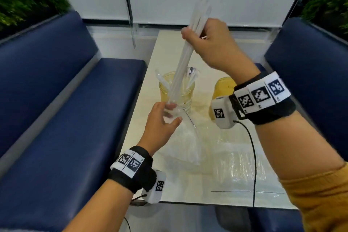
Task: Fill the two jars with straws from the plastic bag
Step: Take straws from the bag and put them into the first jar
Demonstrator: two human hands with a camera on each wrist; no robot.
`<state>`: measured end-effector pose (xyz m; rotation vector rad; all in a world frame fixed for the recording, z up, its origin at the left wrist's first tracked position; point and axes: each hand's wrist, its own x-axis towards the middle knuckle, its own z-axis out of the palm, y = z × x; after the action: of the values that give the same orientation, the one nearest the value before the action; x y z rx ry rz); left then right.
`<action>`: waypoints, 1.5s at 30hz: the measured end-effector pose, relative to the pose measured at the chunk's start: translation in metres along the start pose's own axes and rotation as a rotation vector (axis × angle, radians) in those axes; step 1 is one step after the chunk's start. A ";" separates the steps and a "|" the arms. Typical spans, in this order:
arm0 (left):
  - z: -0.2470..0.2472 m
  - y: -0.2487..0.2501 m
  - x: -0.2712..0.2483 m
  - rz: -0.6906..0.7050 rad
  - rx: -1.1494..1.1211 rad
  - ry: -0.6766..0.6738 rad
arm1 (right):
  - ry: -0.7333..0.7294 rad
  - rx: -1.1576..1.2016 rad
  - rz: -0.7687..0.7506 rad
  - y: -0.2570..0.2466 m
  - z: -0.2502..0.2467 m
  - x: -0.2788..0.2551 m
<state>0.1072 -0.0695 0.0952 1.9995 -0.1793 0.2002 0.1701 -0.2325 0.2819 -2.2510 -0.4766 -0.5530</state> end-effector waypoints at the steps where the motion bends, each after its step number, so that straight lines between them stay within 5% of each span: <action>1: -0.004 -0.003 -0.001 -0.004 -0.004 0.012 | 0.036 0.017 0.004 0.003 -0.003 0.011; 6: -0.020 -0.010 -0.002 -0.024 0.010 0.035 | 0.113 -0.119 0.073 0.040 0.025 0.050; 17: -0.034 0.005 0.006 -0.008 -0.047 0.010 | -0.318 -0.329 0.371 0.120 0.130 0.020; 24: -0.036 0.009 0.008 -0.016 -0.041 -0.004 | -0.097 -0.316 0.427 0.112 0.115 0.026; 29: -0.034 0.019 0.014 -0.023 -0.033 -0.077 | -0.229 -0.388 0.461 0.098 0.096 0.028; 35: -0.022 0.026 0.026 -0.002 -0.049 -0.181 | -0.104 -0.500 0.236 0.039 0.055 -0.001; 41: 0.001 0.035 0.030 0.095 -0.043 -0.229 | -0.766 -0.383 0.433 0.013 0.047 -0.072; 45: 0.017 0.041 0.022 0.108 -0.033 -0.290 | -0.762 -0.837 0.373 0.035 0.054 -0.109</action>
<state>0.1211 -0.1025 0.1288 1.9805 -0.4735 -0.0257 0.1089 -0.2325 0.1714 -3.2363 -0.1645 0.4257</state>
